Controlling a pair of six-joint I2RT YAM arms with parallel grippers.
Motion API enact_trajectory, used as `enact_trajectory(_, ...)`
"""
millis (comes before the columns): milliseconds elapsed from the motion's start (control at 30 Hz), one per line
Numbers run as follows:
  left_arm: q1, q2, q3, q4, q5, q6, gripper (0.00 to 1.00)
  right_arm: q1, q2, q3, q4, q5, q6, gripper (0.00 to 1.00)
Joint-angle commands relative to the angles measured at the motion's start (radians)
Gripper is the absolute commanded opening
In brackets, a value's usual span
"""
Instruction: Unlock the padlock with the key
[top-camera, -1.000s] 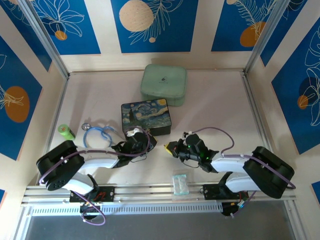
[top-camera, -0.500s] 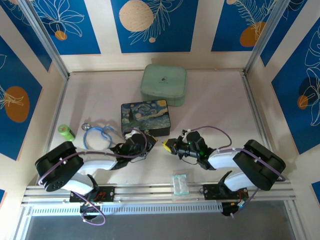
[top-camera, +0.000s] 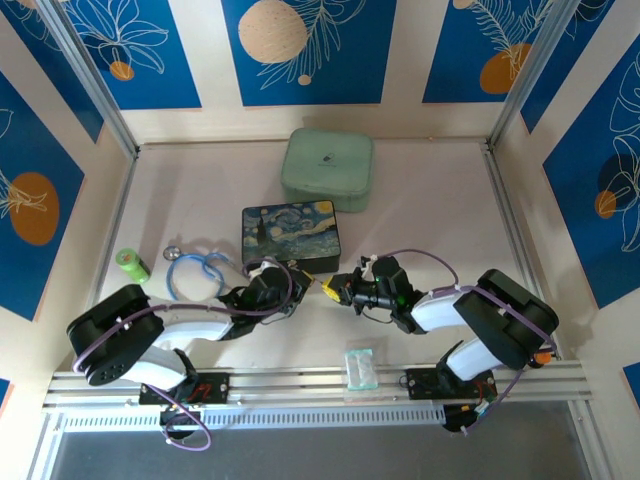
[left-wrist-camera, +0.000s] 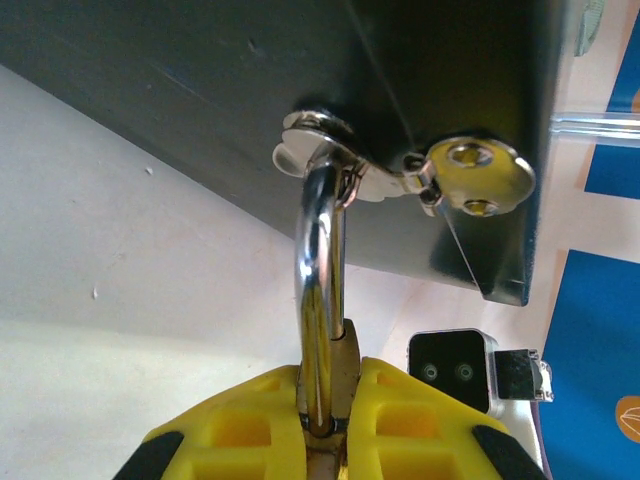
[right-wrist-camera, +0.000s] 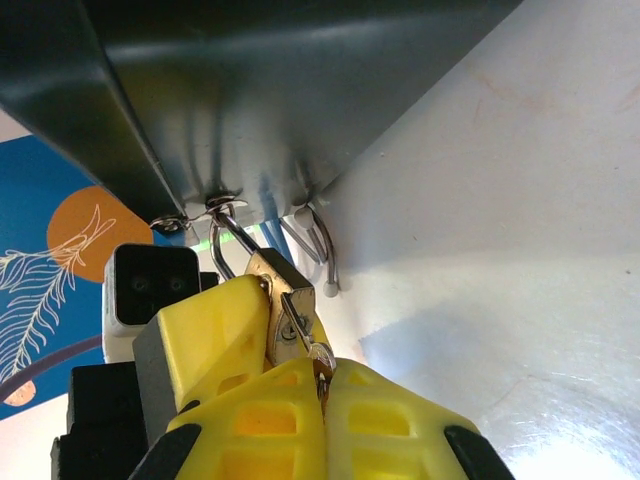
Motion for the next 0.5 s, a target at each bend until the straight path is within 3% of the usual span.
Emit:
enact_trajectory(0,-0.006,-0.026,0.006,0.054,-0.035,-0.008,0.0,-0.004,-0.009,-0.011,0.018,-0.025,0.011,0.0)
enact_trajectory(133,-0.005,-0.023,0.01,0.056,-0.039,-0.011,0.0,-0.004,-0.028,-0.018,-0.032,-0.025,0.014,0.0)
enact_trajectory(467,-0.005,-0.019,0.027,0.023,-0.034,-0.007,0.0,0.004,-0.002,-0.055,0.078,-0.023,0.021,0.0)
